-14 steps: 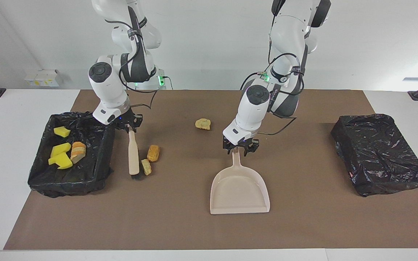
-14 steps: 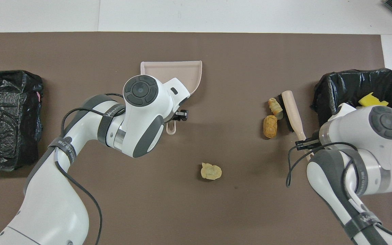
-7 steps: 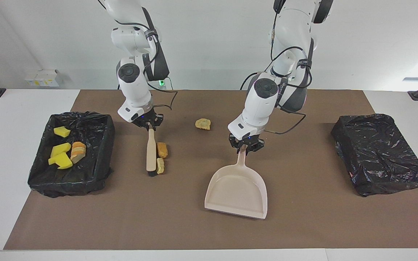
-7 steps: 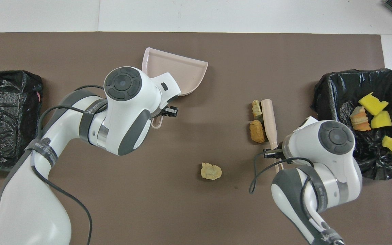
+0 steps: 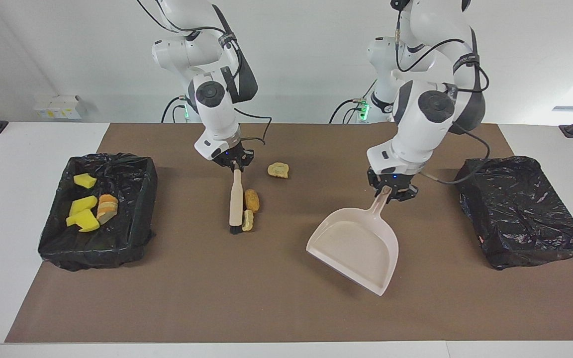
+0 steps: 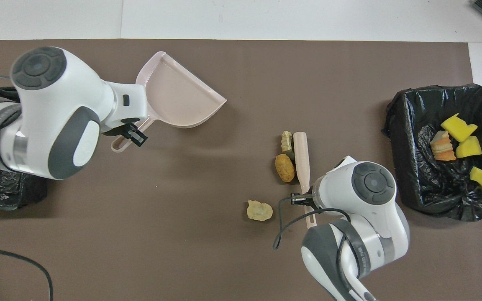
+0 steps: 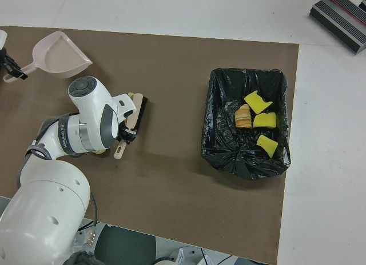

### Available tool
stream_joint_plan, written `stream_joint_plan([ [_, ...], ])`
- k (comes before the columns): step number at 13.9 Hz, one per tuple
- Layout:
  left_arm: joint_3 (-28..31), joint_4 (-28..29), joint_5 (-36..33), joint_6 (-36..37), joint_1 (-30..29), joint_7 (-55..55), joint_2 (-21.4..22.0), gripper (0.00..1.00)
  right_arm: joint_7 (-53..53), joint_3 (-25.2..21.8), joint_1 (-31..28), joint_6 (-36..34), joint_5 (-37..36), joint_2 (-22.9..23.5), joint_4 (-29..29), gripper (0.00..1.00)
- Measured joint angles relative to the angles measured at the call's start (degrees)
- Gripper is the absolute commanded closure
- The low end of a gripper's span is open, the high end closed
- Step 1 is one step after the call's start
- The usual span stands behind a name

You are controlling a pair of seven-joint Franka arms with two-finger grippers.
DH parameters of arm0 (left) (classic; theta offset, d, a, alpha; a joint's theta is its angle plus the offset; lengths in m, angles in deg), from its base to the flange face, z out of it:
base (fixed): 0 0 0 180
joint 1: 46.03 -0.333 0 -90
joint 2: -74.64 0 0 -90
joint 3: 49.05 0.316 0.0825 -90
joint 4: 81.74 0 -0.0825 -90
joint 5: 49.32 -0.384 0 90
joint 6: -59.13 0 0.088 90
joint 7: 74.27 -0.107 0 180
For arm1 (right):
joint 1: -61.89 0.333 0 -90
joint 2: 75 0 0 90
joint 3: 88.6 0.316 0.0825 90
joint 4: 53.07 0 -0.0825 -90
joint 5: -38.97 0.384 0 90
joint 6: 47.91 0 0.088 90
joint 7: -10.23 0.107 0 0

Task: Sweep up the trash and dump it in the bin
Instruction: 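Sweep the brown scraps toward the dustpan with the right gripper's brush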

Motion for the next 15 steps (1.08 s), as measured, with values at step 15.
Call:
stream_joint_plan([
  [15, -1.32, 27.49, -5.97, -8.52, -2.19, -34.91, 12.71, 1.00, 10.03, -0.75, 7.81, -3.42, 5.87, 1.11, 5.00, 1.00],
])
